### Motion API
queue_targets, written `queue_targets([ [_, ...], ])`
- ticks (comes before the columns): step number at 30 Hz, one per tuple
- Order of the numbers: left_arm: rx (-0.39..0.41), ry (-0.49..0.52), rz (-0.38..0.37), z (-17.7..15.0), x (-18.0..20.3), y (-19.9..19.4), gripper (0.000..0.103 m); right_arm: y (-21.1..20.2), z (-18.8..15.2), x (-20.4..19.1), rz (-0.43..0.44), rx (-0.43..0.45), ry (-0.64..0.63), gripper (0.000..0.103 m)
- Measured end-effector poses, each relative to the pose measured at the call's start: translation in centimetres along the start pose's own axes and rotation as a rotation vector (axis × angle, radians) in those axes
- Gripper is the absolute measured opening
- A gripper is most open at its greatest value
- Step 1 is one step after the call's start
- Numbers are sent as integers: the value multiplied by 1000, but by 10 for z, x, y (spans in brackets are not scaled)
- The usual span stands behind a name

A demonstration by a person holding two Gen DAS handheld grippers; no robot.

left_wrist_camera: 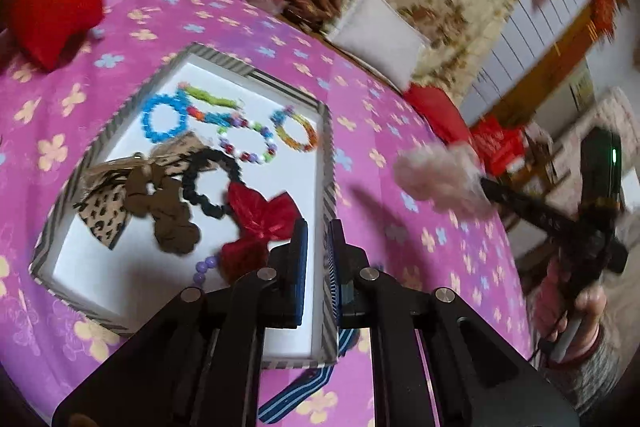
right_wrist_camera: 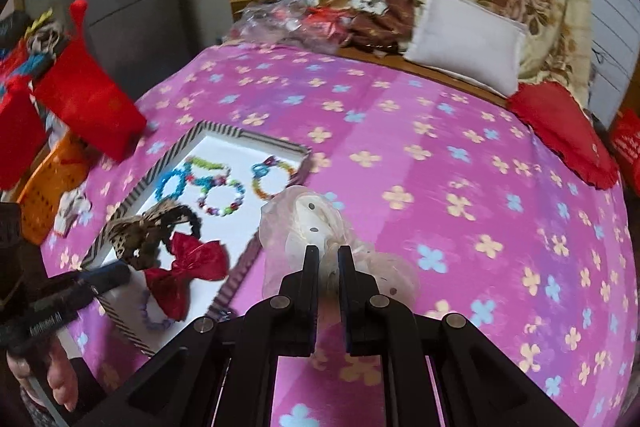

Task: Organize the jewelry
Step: 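Carry strap and cream scrunchie into the white tray and open both tools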

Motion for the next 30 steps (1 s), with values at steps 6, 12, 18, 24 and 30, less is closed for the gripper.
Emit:
queue_targets([
  [6, -104, 220, -73, -39, 56, 18, 37, -3, -16, 4, -18, -18, 16, 8],
  [12, -145, 434, 8, -76, 95, 46, 40, -16, -32, 30, -29, -21, 58, 8],
  [18, -193, 525, 212, -95, 84, 87, 40, -18, -44, 48, -22, -19, 93, 8],
  [24, -189, 586, 261, -101, 85, 103, 13, -11, -52, 55, -19, -32, 117, 8],
  [30, -143, 454, 95, -78, 95, 71, 9, -17, -48, 56, -39, -28, 129, 8],
])
Point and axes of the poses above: each gripper's, at about its wrist camera, not at the fingertips, and y roughly the way its jaws point, x to its right, z to its top, the point moved 9 cm from there along y, roughly the way its jaws point, and after that the axes turned 7 degrees about z, right-handed, at the moved point
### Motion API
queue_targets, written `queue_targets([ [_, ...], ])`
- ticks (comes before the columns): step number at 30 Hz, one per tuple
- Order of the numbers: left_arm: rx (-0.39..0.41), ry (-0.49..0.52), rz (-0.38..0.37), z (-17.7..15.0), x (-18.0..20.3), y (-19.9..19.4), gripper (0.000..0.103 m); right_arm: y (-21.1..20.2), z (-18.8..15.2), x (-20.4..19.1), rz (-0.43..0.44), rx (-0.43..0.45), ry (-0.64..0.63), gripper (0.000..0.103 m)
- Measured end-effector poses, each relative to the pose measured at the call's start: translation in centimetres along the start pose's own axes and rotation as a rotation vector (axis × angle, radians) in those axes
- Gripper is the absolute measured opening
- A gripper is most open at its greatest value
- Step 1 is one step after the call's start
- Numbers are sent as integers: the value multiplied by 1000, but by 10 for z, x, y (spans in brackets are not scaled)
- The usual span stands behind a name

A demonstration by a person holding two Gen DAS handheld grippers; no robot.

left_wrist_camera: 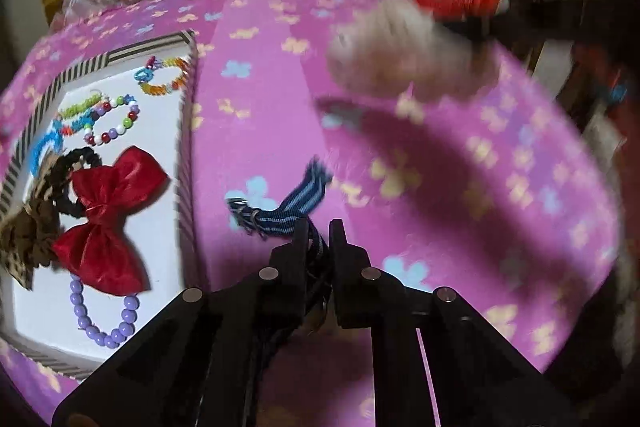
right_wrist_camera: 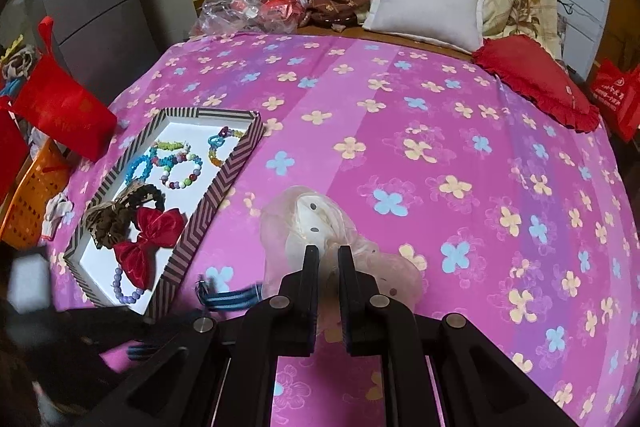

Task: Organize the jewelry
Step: 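Carry strap and cream scrunchie into the white tray and open both tools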

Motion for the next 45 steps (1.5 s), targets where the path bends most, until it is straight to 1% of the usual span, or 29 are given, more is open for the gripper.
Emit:
queue_targets([
  [2, 62, -87, -79, 13, -15, -24, 8, -4, 2, -4, -8, 4, -5, 8],
  [4, 142, -197, -159, 24, -41, -52, 7, -9, 7, -10, -12, 9, -14, 8],
  [6, 211, -295, -207, 30, -69, -76, 7, -13, 14, -20, 1, 19, -19, 8],
  [8, 269, -387, -220, 30, -101, -95, 7, -16, 23, -33, 20, 27, -25, 8],
  [10, 296, -457, -220, 26, -129, -106, 7, -16, 31, -49, 33, 33, -39, 8],
  [11, 302, -487, -210, 24, -142, -109, 3, -16, 35, -57, 37, 36, -49, 8],
  [15, 312, -575, -156, 12, -180, -119, 3, -12, 55, -102, 68, 48, -103, 8],
  [17, 284, -594, -91, 5, -194, -116, 3, -5, 66, -126, 91, 48, -129, 8],
  [21, 210, -620, -21, -12, -207, -101, 3, 22, 80, -161, 96, 25, -166, 8],
  [23, 205, -630, 5, -14, -210, -99, 3, 45, 84, -172, 78, 0, -180, 8],
  [25, 215, -642, 5, -16, -212, -100, 3, 69, 84, -177, 49, -25, -191, 8],
  [28, 219, -657, 35, -18, -218, -101, 4, 101, 82, -180, -16, -47, -224, 8],
  [30, 211, -658, 59, -20, -223, -97, 4, 127, 77, -179, -39, -81, -225, 8],
  [32, 198, -666, 67, -20, -226, -92, 4, 147, 69, -178, -30, -122, -213, 8],
  [34, 193, -676, 57, -19, -227, -88, 5, 161, 57, -180, 0, -167, -200, 8],
  [36, 191, -685, 50, -19, -229, -87, 8, 173, 44, -184, 15, -204, -212, 8],
  [38, 192, -691, 46, -20, -229, -87, 10, 180, 36, -187, 12, -217, -233, 8],
  [41, 190, -695, 48, -20, -230, -87, 11, 189, 35, -182, -22, -221, -250, 8],
  [43, 185, -698, 52, -20, -230, -85, 16, 194, 40, -173, -61, -218, -248, 8],
  [45, 184, -705, 58, -20, -232, -83, 22, 198, 48, -166, -100, -217, -254, 8],
])
Point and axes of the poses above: each gripper's, at about its wrist camera, not at the fingertips, and y roughly the way its jaws point, x to its right, z to its top, the point moved 9 cm from there along y, roughly the way its jaws point, and after that the axes turned 7 degrees about z, right-handed, at the moved point
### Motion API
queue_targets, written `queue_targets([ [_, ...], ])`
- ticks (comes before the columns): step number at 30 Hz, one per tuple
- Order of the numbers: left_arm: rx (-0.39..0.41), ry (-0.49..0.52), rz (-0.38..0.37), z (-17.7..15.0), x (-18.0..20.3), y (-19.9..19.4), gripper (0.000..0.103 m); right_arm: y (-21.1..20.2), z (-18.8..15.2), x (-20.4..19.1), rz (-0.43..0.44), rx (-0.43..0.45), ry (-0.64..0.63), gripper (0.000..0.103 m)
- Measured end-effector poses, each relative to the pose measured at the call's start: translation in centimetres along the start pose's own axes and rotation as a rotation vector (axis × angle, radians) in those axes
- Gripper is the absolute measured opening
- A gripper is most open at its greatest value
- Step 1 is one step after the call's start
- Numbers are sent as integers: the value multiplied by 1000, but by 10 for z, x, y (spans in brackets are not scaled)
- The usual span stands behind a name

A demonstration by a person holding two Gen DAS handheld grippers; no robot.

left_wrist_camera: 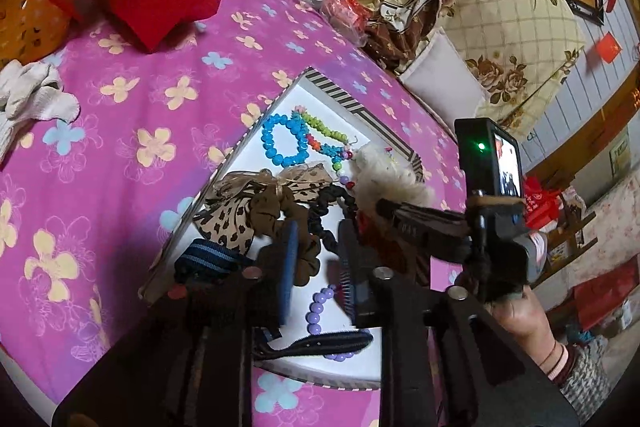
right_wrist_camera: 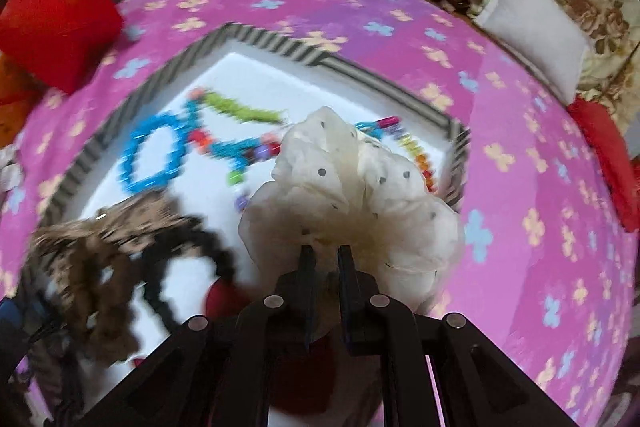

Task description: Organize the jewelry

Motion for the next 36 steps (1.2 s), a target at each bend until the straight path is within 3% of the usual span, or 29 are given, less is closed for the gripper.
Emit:
queue_targets([
  [2, -2, -9, 7, 0, -1, 3, 24, -3, 3, 7, 7, -4, 23, 10],
  [4, -7, -16, 8, 0, -2, 5, 27, -16, 2, 10, 45, 25, 65, 22],
  [6, -8, -21, 12, 0, -3, 5, 28, -31, -1, 6, 61, 67, 59, 45],
  [7, -7, -25, 12, 1, -4, 4, 28, -39, -3, 1, 62, 92, 44, 47],
  [11, 0, -51, 11, 3, -8, 4, 32, -46, -21, -33, 80, 93, -59, 46],
  [14, -1, -62, 22, 3, -11, 5, 34, -35, -35, -57, 94, 58, -123, 30],
  [16, -5, -63, 29, 3, -12, 7, 35, -27, -45, -64, 82, 26, -138, 27],
  [23, -13, -81, 32, 2, -18, 8, 36, -30, -70, -40, 15, 9, -98, 27],
  [28, 0, -64, 64, 3, -19, 7, 43, -58, -74, -31, 56, 100, -55, 29],
  [30, 13, -49, 94, 3, -19, 6, 44, -73, -77, -26, 77, 138, -20, 36],
  [36, 96, 14, 210, 8, -18, -3, 47, -113, -113, 6, 3, 234, 24, 41],
])
Point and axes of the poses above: each gripper's, at about its wrist camera, not at the fingertips, and y roughly the way its jaws point, x to its right, z to its top, the point moved 9 cm from there along y, roughly the way its jaws point, and after that the axes turned 7 degrees about z, right-handed, at the moved point
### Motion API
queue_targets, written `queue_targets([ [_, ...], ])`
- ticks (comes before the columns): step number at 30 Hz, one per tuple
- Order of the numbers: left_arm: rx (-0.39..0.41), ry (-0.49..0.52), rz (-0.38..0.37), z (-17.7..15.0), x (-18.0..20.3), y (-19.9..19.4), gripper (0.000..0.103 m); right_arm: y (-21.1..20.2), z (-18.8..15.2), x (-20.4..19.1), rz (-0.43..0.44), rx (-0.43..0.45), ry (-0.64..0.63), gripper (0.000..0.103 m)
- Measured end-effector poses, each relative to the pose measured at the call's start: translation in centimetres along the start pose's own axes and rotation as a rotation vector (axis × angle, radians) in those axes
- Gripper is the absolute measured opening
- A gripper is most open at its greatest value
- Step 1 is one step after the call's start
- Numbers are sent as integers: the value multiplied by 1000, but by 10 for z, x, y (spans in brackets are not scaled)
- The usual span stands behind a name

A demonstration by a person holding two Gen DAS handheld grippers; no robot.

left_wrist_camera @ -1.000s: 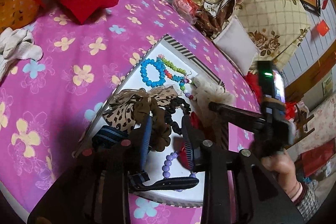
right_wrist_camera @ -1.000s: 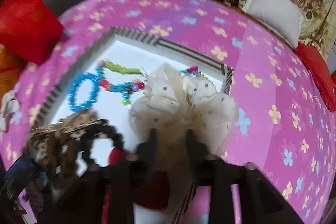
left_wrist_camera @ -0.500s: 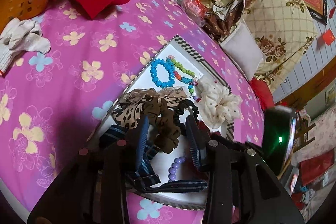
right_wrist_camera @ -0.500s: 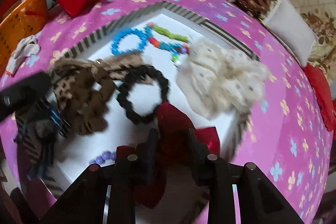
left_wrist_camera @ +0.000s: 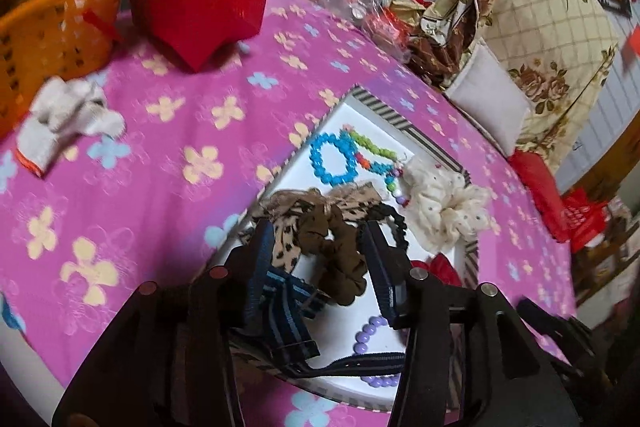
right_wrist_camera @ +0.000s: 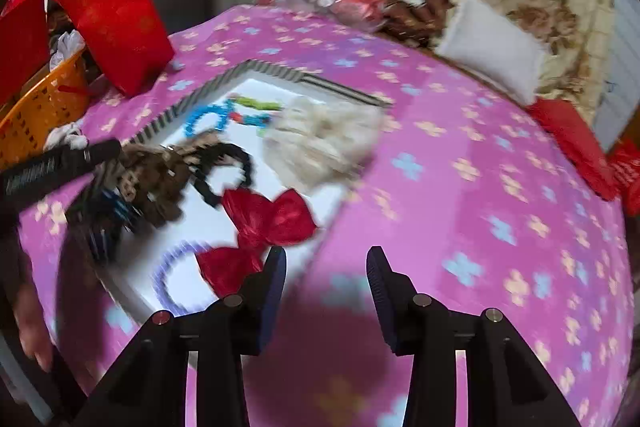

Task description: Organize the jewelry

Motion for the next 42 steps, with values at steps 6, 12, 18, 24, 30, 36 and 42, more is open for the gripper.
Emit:
queue_targets([
  [6, 124, 49, 95, 5, 10, -18, 51, -36, -47, 41, -73, 5, 34, 41],
  [12, 299, 27, 132, 3, 26, -77, 80, -72, -71, 78, -58, 35, 141, 44],
  [18, 423, 164, 194, -13, 53, -140, 102, -93, -84, 87, -22, 67, 217, 44],
  [24, 400, 186, 147, -30, 74, -182, 102, -120, -91, 84, -35, 115, 210, 44],
  [30, 346, 190, 134, -52, 86, -196, 102, -137, -99, 84, -22, 136, 236, 44],
  [36, 290, 268, 153, -76, 97, -199, 102, -145, -103, 77, -21, 140, 232, 45],
  [42, 246, 332, 164, -98, 100, -196, 102, -147, -109, 64, -13, 125, 213, 45],
])
Point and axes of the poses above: each gripper's, at about its wrist camera, not at the fingertips, and y roughly the way its jaws point, x to its right, z to its top, the point moved 9 cm from there along y, roughly the way its jaws point, and after that the axes turned 7 degrees about z, right-handed, at the moved point
